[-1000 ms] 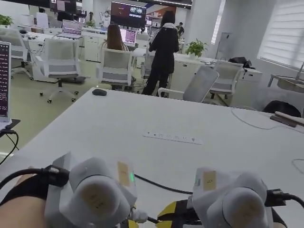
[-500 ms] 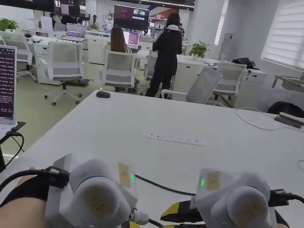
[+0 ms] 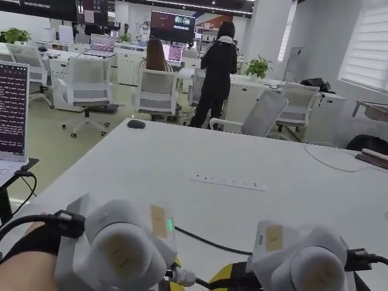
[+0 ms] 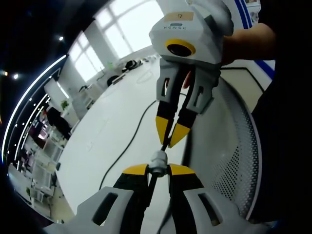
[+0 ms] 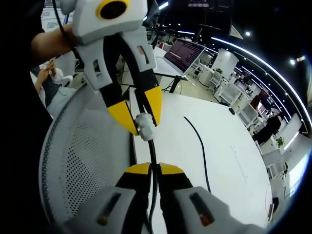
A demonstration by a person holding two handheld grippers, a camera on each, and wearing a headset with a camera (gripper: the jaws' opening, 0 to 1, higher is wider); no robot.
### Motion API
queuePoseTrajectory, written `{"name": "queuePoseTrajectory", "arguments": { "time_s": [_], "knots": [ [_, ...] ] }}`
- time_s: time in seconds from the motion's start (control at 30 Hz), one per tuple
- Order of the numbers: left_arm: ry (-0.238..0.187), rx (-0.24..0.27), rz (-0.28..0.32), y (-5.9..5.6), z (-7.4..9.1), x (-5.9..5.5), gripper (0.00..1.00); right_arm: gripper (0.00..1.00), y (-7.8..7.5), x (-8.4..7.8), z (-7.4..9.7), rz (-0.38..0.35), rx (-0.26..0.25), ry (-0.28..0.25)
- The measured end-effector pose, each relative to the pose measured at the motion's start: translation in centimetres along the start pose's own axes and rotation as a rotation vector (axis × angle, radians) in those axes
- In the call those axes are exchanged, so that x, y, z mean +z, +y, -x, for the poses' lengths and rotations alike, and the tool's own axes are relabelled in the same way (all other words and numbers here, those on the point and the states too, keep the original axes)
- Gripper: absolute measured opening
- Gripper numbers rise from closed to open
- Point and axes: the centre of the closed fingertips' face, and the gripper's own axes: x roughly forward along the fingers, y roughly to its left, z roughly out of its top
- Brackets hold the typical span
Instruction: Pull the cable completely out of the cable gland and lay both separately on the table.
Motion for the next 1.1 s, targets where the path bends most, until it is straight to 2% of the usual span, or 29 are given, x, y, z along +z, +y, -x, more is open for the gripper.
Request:
{"name": "queuePoseTrajectory", "arguments": {
  "time_s": [0.3,0.73,0.93,1.0,1.1],
  "knots": [
    [-0.001,0.01,0.005,0.4,0.2,-0.2,0.16,0.03,-0.5,-1.8,0.2,-0.01,-0.017,0.049],
    [-0.001,0.024,0.012,1.2,0.3,-0.4,0.16,0.03,-1.4,-4.5,0.7,-0.062,-0.029,0.109],
    [-0.007,0.032,0.021,1.8,0.4,-0.3,0.16,0.03,-2.6,-6.2,1.1,-0.087,-0.05,0.149],
    [-0.007,0.035,0.022,1.9,0.3,-0.4,0.16,0.03,-3.2,-6.8,1.3,-0.106,-0.056,0.159],
    [-0.007,0.037,0.027,2.2,0.2,-0.5,0.16,0.03,-4.8,-7.9,1.5,-0.087,-0.069,0.195]
  ]
}}
